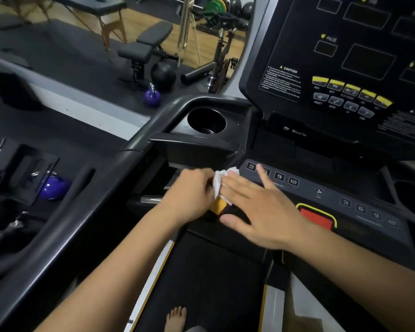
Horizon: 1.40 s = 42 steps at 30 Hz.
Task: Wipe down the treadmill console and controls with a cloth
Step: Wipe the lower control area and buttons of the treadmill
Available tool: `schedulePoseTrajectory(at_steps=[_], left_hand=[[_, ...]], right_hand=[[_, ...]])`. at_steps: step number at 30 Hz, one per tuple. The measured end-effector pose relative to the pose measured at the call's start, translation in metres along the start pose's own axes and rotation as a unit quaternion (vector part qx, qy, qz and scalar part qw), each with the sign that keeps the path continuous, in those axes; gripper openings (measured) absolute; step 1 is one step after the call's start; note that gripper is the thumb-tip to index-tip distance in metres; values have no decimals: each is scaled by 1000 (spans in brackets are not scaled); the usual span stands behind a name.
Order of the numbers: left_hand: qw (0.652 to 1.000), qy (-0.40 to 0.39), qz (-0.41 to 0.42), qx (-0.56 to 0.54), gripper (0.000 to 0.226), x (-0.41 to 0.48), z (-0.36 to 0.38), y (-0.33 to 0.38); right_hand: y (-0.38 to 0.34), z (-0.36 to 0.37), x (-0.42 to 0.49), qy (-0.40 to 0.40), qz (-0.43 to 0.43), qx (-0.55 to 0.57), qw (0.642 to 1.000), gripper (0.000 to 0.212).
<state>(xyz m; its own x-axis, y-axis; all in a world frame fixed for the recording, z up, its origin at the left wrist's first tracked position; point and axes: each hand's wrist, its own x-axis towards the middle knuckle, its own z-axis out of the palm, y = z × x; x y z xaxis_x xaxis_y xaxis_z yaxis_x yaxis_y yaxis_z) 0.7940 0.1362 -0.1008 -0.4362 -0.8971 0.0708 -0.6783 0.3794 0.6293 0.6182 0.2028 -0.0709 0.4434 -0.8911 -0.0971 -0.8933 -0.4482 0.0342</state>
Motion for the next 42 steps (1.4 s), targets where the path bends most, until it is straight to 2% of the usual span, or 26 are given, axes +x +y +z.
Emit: schedulePoseTrajectory(at_steps=[2,5,7,9,11,13,17,19,21,24,27,30,33,36,39,42], left_hand=[[999,-23,11,45,18,-12,8,5],[999,14,22,46,19,-10,16,16],[998,41,38,8,18,-11,19,24],[999,22,24,-13,31,-24,21,30],[998,-10,17,68,52,-44,27,30],[988,-13,19,156,73,-54,33,28],[984,-4,64,165,81,-26,42,26],[983,28,101,149,72,-16,42,27],[978,30,127,163,62,-30,43,27],[975,40,120,182,57,-59,47,24],[980,66,123,144,45,-35,47,25],[979,117,149,82,32,-3,42,30],[972,128,188,62,22,-14,42,26],[971,123,198,54,17,-35,43,21],[975,121,182,38,24,-18,45,28],[980,96,172,13,20,13,44,39]], right_hand=[[25,-3,6,10,31,8,999,72],[51,-14,23,17,98,-16,995,77],[41,-15,22,15,72,-27,997,75],[27,-5,6,5,12,-11,1000,67],[30,3,-13,-15,-19,-5,1000,63],[49,4,-16,-1,-4,-12,1000,59],[57,2,6,30,73,7,997,64],[40,6,7,46,77,35,995,65],[27,14,-10,43,41,44,997,60],[41,18,-33,43,14,36,998,54],[61,9,-11,57,73,41,995,55],[44,6,14,69,125,62,988,63],[20,17,-6,46,92,77,992,68],[32,25,-41,49,62,64,995,67],[56,18,-35,63,112,79,989,62],[49,7,-8,76,178,84,977,61]])
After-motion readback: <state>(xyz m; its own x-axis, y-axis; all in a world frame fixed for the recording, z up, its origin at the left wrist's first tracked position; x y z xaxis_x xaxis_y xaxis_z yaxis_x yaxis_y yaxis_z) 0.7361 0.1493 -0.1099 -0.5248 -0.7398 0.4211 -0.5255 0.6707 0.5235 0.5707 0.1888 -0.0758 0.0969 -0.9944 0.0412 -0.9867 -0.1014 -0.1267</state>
